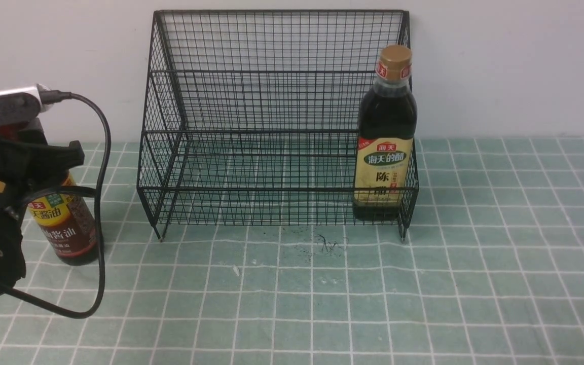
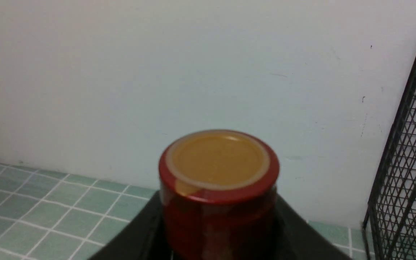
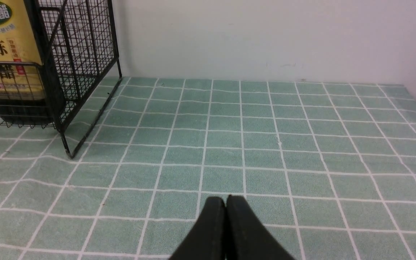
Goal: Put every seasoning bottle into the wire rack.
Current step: Use the left arm to grab the condiment bottle closest to it
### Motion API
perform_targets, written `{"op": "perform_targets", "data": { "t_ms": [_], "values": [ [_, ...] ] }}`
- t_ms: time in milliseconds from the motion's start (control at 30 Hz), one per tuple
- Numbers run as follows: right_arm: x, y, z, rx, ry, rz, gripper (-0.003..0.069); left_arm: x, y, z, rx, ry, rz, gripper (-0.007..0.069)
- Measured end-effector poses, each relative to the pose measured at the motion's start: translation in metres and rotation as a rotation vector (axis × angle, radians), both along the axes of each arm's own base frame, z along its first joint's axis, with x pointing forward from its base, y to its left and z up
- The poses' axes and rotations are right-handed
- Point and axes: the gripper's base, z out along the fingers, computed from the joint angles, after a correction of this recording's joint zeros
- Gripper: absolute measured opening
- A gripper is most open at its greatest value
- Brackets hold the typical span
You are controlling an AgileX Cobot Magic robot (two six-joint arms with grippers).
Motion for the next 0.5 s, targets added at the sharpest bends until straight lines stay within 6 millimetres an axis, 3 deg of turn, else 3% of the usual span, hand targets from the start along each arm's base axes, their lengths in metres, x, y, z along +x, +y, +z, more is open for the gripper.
{"op": "perform_targets", "data": {
  "t_ms": [300,433,500],
  "values": [
    [0.0,0.0,0.0,0.0,0.0,0.0,-0.0015,-0.014,-0.012,0.02,0.066,0.083,-0.162,0.0269],
    [0.0,0.0,0.0,0.0,0.0,0.0,-0.0015,-0.017,-0.016,0.038,0.053,0.084,-0.202,0.0269],
    [0.0,0.0,0.0,0.0,0.0,0.0,-0.0015,-0.016,-0.017,0.061,0.053,0.03,-0.216,0.0269]
  ]
}}
